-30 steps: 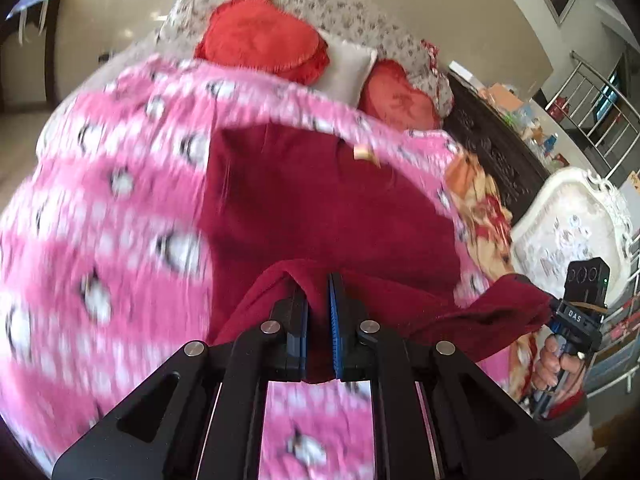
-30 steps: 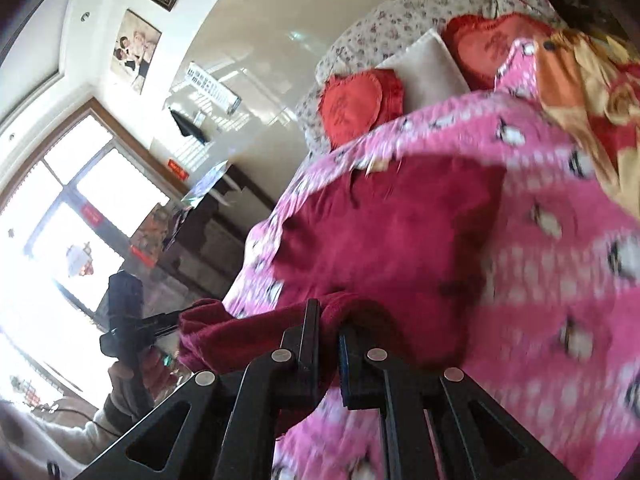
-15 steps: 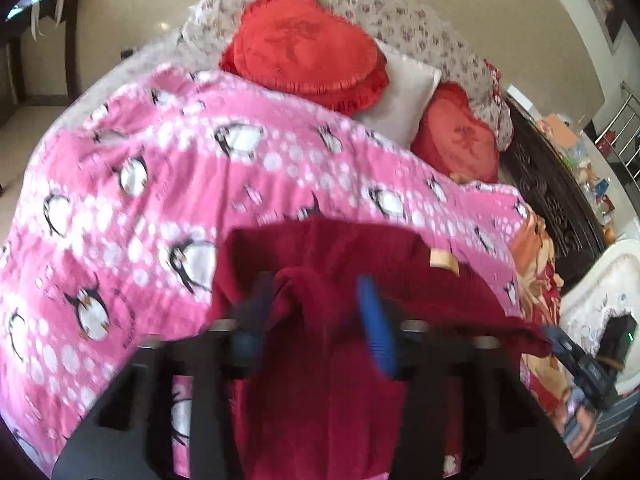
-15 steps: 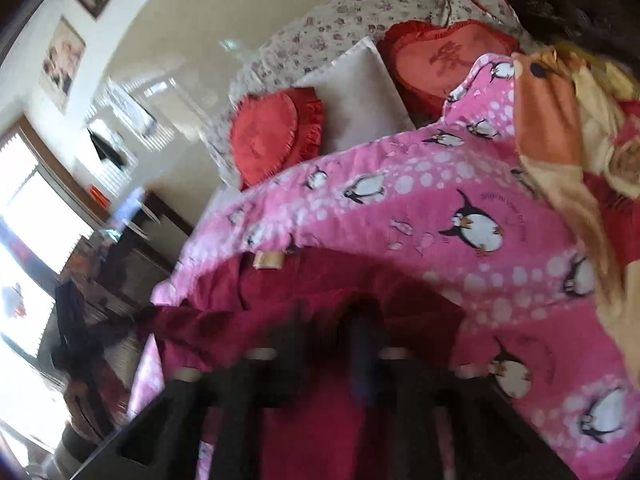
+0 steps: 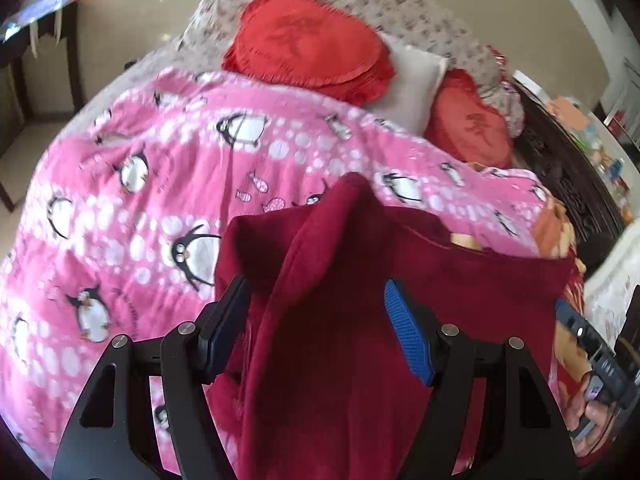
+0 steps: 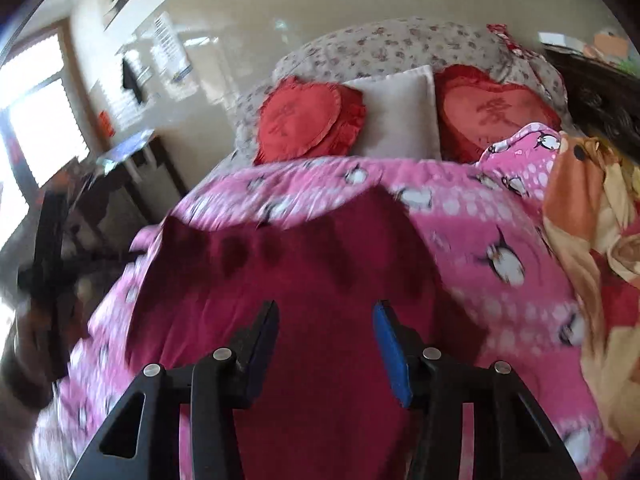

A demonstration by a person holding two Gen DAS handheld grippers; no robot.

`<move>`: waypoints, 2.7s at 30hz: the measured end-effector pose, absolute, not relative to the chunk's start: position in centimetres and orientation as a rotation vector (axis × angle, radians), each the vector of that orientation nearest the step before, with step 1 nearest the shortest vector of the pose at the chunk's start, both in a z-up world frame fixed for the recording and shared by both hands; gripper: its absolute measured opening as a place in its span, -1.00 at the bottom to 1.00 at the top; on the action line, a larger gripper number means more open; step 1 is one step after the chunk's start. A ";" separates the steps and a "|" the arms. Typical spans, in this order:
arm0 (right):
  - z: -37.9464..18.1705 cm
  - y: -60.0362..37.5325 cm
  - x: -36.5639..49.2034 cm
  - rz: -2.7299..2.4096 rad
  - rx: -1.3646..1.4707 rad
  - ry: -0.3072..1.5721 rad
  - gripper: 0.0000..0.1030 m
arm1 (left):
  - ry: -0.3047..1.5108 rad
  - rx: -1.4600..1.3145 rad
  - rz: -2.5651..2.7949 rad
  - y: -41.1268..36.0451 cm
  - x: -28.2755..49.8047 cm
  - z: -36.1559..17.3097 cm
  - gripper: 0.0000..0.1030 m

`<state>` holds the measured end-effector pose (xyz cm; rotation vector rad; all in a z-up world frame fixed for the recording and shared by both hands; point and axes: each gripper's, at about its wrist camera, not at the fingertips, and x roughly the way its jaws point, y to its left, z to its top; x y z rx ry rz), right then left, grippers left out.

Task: Fold small clothes

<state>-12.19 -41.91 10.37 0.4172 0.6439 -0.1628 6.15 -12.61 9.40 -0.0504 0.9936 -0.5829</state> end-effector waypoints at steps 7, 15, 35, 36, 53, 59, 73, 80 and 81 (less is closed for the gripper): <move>6.3 -45.8 -5.7 -0.276 0.420 0.750 -0.08 | 1.048 -0.017 -0.492 -14.8 10.8 5.9 0.35; 8.7 -45.6 -9.5 -0.202 0.460 0.744 -0.06 | 1.015 0.021 -0.558 -13.3 8.1 7.3 0.35; 7.1 -37.2 -24.7 -0.178 0.409 0.781 -0.90 | 1.086 0.049 -0.566 -6.5 -3.9 4.6 0.35; 6.9 -37.6 -24.7 -0.182 0.415 0.799 -0.90 | 1.082 0.057 -0.561 -6.4 -4.2 4.4 0.35; 11.1 -32.1 -15.8 -0.048 0.381 0.797 -0.17 | 1.114 0.014 -0.493 -4.0 -3.9 2.4 0.35; 9.8 -26.4 -5.0 0.062 0.243 0.849 -0.29 | 1.109 0.018 -0.501 -4.4 -3.6 1.9 0.35; 6.0 -21.6 11.0 0.072 0.161 0.920 -0.34 | 1.106 -0.022 -0.542 -4.5 -2.4 1.1 0.38; 8.3 -21.0 9.5 0.109 0.159 0.906 -0.26 | 1.093 -0.056 -0.558 -3.7 -2.7 1.2 0.38; 8.8 -21.0 9.1 0.111 0.166 0.902 -0.07 | 1.095 -0.073 -0.559 -3.3 -2.7 1.2 0.38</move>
